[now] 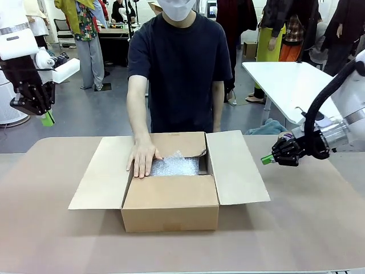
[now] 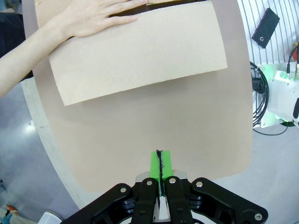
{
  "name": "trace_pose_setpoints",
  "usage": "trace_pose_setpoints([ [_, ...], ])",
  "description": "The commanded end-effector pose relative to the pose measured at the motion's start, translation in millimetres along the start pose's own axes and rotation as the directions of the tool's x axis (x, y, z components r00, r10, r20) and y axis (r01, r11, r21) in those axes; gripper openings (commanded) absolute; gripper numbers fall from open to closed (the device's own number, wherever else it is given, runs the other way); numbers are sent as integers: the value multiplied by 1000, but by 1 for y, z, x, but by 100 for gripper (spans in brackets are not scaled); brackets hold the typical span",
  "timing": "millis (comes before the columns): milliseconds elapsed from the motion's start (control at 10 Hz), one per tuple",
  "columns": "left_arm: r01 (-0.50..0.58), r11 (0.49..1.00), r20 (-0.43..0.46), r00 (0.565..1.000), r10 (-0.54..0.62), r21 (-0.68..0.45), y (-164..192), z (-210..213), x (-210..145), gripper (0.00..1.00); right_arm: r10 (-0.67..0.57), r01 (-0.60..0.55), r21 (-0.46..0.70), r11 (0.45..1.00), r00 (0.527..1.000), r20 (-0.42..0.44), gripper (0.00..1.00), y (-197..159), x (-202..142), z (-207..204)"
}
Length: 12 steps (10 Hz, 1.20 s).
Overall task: Wrap the clocks to prevent damage.
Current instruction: Push the right (or left) flap of the Package Box to close it.
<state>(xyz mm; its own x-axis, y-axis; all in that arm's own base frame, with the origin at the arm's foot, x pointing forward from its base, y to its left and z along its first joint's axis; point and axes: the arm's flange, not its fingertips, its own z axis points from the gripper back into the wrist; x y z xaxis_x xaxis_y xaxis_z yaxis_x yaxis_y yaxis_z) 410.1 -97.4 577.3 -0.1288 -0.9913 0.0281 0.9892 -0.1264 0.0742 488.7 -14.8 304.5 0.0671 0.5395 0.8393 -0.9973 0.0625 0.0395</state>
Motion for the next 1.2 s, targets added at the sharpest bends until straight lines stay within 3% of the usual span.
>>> trace_pose_setpoints([
  [0,-19,1000,-7,1000,19,12,-1,1,1,1,-21,21,14,1000,1000,14,1,-17,-2,-15],
  [200,-19,1000,-7,1000,19,12,-1,1,1,1,-42,37,82,996,998,55,1,-23,4,-36],
  [400,-19,1000,-7,1000,19,12,-1,1,1,1,-52,21,168,986,982,184,1,-25,14,-52],
  [500,-19,1000,-7,1000,19,12,-1,1,1,1,-49,-5,186,982,957,284,1,-24,20,-56],
  [600,-19,1000,-7,1000,19,12,-1,1,1,1,-31,-29,174,984,942,333,1,-21,26,-56],
  [900,-19,1000,-7,1000,19,12,-1,1,1,1,13,-80,137,987,902,432,1,-16,48,-62],
  [1100,-19,1000,-7,1000,19,12,-1,1,1,1,19,-107,178,978,899,438,1,-13,62,-81],
])
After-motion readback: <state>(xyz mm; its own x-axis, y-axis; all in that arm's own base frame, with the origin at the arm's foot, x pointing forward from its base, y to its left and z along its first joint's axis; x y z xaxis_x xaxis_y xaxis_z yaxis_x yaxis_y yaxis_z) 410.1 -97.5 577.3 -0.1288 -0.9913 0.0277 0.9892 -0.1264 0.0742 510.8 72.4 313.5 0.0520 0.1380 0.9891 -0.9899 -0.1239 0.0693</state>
